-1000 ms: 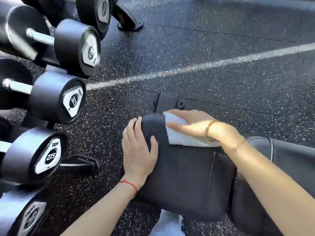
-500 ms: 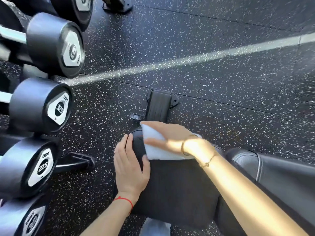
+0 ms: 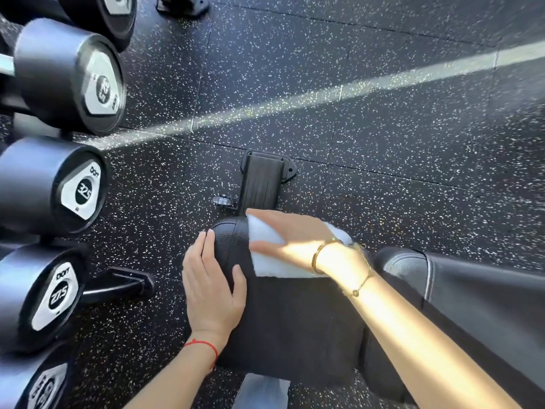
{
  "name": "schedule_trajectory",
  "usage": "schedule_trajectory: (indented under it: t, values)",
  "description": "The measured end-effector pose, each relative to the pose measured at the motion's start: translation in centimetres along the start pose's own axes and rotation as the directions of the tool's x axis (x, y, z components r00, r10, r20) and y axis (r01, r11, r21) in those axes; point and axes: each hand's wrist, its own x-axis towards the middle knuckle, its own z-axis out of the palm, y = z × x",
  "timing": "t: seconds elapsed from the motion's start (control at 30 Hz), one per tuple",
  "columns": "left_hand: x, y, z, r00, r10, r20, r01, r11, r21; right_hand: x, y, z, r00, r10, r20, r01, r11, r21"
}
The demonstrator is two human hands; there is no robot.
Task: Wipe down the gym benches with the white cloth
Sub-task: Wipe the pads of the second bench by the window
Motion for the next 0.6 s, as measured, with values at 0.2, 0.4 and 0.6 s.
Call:
schedule_trajectory:
  t: [0.2,0.4,0.6]
  values:
    - [0.0,-0.2,0.1,0.999,0.014,-0.03,-0.015,0.998,-0.053,-4.6,5.4,1.0,0.972,-0.184,-0.149,0.172,0.981,-0.093]
    - [-0.4,-0.2,0.3,0.992,0.04,-0.116,-0.048,0.997,-0.068,-10.5,5.3,6.8,0.869,-0.146,-0.474,0.087,0.986,-0.143]
    - [-0.6,-0.5,0.8,0.983,0.043,-0.18,-0.053,0.997,-0.053,-16.4,5.0,13.7,0.852,-0.284,-0.44,0.2,0.953,-0.227]
